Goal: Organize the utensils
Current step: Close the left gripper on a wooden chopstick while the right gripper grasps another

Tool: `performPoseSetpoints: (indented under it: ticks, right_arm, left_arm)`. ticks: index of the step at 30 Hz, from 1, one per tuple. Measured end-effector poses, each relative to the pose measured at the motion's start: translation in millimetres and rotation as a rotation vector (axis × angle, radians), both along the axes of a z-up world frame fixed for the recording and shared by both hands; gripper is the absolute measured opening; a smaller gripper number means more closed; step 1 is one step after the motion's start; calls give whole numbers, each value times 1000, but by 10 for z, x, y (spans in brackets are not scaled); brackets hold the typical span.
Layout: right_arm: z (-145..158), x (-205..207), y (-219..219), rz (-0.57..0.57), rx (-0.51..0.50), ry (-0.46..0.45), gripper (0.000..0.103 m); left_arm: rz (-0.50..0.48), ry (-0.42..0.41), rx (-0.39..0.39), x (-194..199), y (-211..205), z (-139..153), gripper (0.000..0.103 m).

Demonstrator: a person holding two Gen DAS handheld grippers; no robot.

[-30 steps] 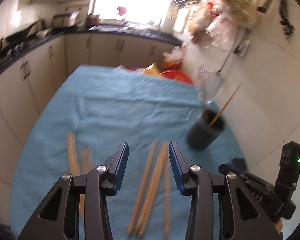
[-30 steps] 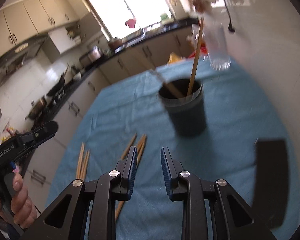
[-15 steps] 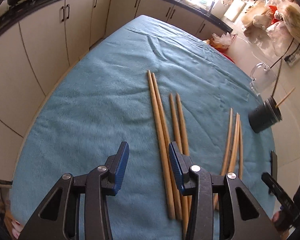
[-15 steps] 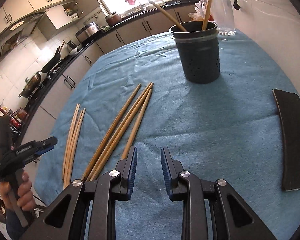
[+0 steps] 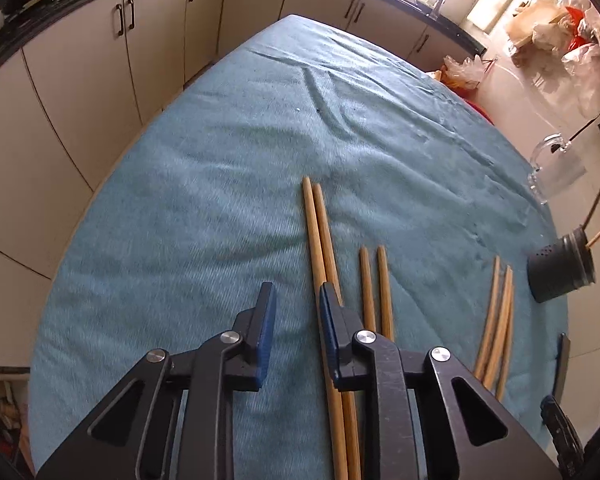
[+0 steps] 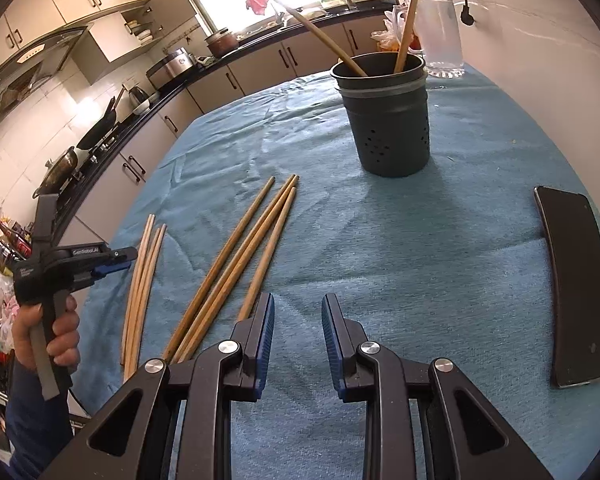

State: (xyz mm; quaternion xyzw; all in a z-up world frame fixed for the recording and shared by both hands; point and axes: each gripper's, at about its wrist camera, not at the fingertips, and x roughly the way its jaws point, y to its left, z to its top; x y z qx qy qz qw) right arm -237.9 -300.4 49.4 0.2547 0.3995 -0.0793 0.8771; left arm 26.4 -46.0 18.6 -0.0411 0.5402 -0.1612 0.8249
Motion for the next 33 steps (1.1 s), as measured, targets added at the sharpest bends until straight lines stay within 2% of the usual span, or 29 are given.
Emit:
performPoseSetpoints:
  ticks: [3,7,11,23,26,29,30,33]
  right_arm:
    - [-21,1,-15,-4,6,7,26]
    - [-20,-2,-30,-9,6,8,26]
    - [-20,2,-48,-17,5,9,26]
    - [-24,37,-18,-10,13,26,26]
    - [-16,163,-42,-3,31,42,26]
    - [-9,331,-84,-1,80,52,26]
    - [-8,429,-100,-1,86,71,26]
    - [-34,670,-114,4,99,108,26]
  left_arm:
    - [12,-5,44,108,-82,-2,19]
    - [13,36,-3,166,-72,12,19]
    - [-6,31,3,146,-121,2,19]
    - [-3,-6,114,107,-177,-12,19]
    - [12,-11,147,165,-220,-13,18]
    - [18,-30,176,183,-266,-19,12]
    - [16,-32,173,172,-258,-20,8]
    - [7,-42,156,89,-190,-26,6]
